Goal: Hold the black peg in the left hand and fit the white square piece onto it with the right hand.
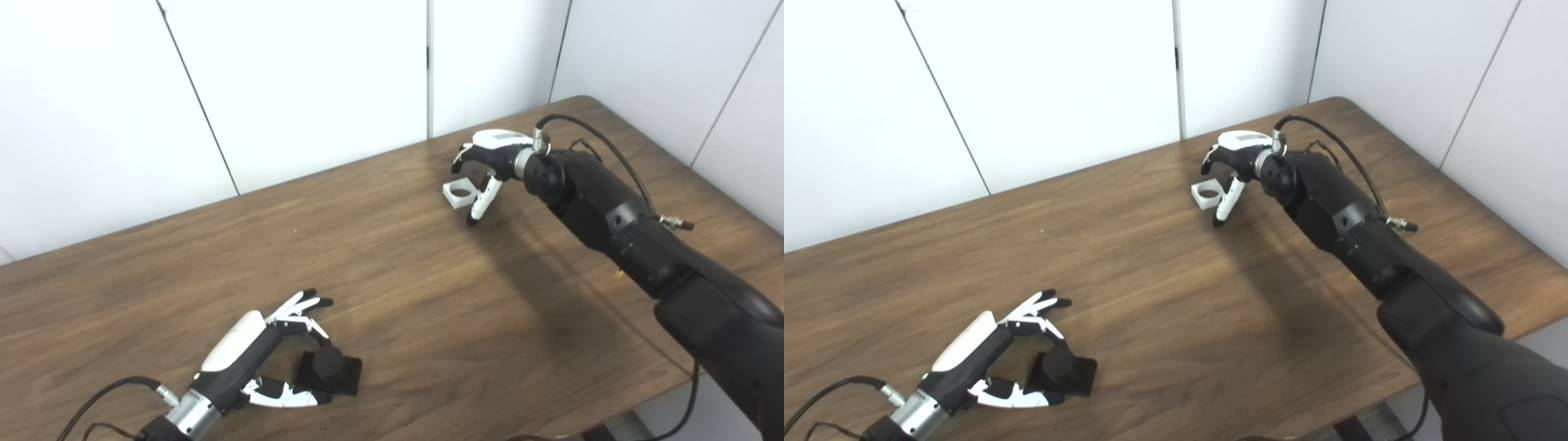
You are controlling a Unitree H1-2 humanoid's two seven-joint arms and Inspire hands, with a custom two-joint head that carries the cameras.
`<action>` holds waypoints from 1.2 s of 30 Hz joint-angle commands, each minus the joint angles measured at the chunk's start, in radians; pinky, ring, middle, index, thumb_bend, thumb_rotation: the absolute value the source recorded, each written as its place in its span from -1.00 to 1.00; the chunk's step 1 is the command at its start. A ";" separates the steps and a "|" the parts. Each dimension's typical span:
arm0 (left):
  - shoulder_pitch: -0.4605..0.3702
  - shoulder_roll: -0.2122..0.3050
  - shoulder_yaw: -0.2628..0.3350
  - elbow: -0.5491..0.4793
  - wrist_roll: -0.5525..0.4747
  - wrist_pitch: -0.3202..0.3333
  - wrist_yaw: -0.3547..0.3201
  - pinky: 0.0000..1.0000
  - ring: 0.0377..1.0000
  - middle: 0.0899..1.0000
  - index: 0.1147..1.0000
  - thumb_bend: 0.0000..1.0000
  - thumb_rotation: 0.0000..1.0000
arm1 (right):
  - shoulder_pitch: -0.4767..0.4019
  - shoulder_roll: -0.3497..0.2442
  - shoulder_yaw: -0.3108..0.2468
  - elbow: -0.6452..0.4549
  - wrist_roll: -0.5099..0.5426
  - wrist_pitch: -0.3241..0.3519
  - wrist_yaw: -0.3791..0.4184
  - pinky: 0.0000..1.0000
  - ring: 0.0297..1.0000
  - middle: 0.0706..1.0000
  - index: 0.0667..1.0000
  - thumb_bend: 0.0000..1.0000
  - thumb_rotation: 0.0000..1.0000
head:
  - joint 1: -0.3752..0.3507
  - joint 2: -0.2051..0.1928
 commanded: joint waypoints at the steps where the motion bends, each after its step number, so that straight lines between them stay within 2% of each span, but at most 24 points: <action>1: 0.019 0.029 -0.013 -0.009 0.047 0.014 -0.018 0.81 0.98 0.82 -0.15 0.04 -0.87 | -0.034 0.009 0.008 0.012 -0.008 -0.027 -0.028 0.83 0.91 0.91 0.45 0.56 -0.51 | 0.000 0.001; 13: 0.026 0.032 -0.008 -0.029 0.038 0.033 -0.023 0.79 0.97 0.82 -0.15 0.04 -0.87 | -0.039 0.014 0.036 0.059 -0.031 -0.020 -0.065 0.79 0.85 0.81 0.21 0.36 -0.54 | 0.007 0.009; 15: 0.026 0.033 -0.008 -0.034 0.039 0.036 -0.024 0.81 0.98 0.82 -0.15 0.04 -0.87 | -0.041 0.016 0.040 0.072 -0.034 -0.020 -0.069 0.78 0.83 0.78 -0.02 0.10 -0.66 | 0.010 0.012; 17: 0.027 0.035 -0.008 -0.040 0.040 0.039 -0.025 0.82 0.98 0.82 -0.15 0.04 -0.87 | -0.044 0.017 0.048 0.085 -0.041 -0.017 -0.073 0.79 0.83 0.76 -0.07 0.05 -0.69 | 0.011 0.013; 28: 0.030 0.044 -0.007 -0.048 0.042 0.045 -0.027 0.80 0.98 0.82 -0.15 0.04 -0.87 | -0.049 0.020 0.065 0.127 -0.042 -0.048 -0.130 0.71 0.76 0.64 -0.10 0.03 -0.70 | 0.012 0.019; 36: 0.030 0.046 -0.005 -0.057 0.036 0.051 -0.032 0.79 0.98 0.82 -0.15 0.04 -0.87 | -0.043 0.016 0.059 0.111 -0.028 -0.044 -0.130 0.79 0.80 0.66 -0.11 0.04 -0.72 | 0.014 0.024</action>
